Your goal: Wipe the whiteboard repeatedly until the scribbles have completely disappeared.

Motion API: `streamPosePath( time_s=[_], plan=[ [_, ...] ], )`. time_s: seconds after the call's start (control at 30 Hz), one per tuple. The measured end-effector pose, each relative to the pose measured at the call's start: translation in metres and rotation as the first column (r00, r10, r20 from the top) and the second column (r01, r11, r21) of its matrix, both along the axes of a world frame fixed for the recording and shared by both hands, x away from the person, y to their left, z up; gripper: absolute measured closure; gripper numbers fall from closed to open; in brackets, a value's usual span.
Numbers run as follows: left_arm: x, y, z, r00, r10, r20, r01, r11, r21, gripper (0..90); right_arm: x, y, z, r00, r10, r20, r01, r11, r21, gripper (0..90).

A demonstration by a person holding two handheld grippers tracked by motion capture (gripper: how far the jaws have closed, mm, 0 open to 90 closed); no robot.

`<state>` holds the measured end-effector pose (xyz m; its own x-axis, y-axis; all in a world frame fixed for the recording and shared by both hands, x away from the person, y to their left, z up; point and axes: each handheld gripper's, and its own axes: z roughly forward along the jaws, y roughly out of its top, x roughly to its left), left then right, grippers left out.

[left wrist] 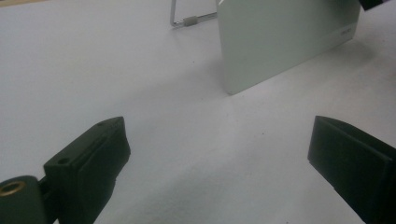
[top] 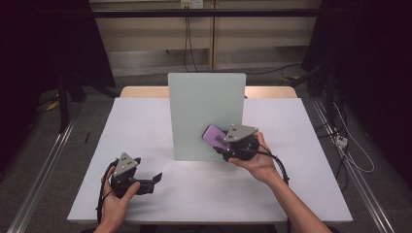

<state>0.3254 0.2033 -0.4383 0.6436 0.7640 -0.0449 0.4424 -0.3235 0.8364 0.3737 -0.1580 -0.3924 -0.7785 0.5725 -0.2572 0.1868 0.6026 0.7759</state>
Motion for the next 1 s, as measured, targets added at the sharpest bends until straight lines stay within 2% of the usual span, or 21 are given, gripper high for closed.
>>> streamPosePath(
  time_s=[0.1, 0.37, 0.8, 1.0],
  plan=[
    [0.000, -0.001, 0.000, 1.0000, 0.000, -0.002, 0.000, 1.0000, -0.002, 5.1, -0.002, 0.004, -0.009, 0.9997, 0.017, -0.016, -0.017, 0.9998, -0.009, 41.7],
    [0.001, -0.004, -0.001, 1.0000, -0.007, -0.002, 0.007, 1.0000, 0.001, 5.2, -0.001, 0.023, -0.020, 0.9975, 0.056, -0.043, -0.058, 0.9974, -0.044, 41.6],
    [0.002, -0.004, -0.001, 0.9999, -0.013, -0.003, 0.013, 0.9999, 0.010, 5.2, 0.007, 0.066, -0.020, 0.9952, 0.085, -0.049, -0.087, 0.9952, -0.044, 41.5],
    [0.002, -0.003, -0.001, 0.9999, -0.014, -0.001, 0.014, 0.9999, 0.007, 5.1, 0.009, 0.086, -0.027, 0.9896, 0.121, -0.077, -0.126, 0.9902, -0.059, 41.6]
  ],
)
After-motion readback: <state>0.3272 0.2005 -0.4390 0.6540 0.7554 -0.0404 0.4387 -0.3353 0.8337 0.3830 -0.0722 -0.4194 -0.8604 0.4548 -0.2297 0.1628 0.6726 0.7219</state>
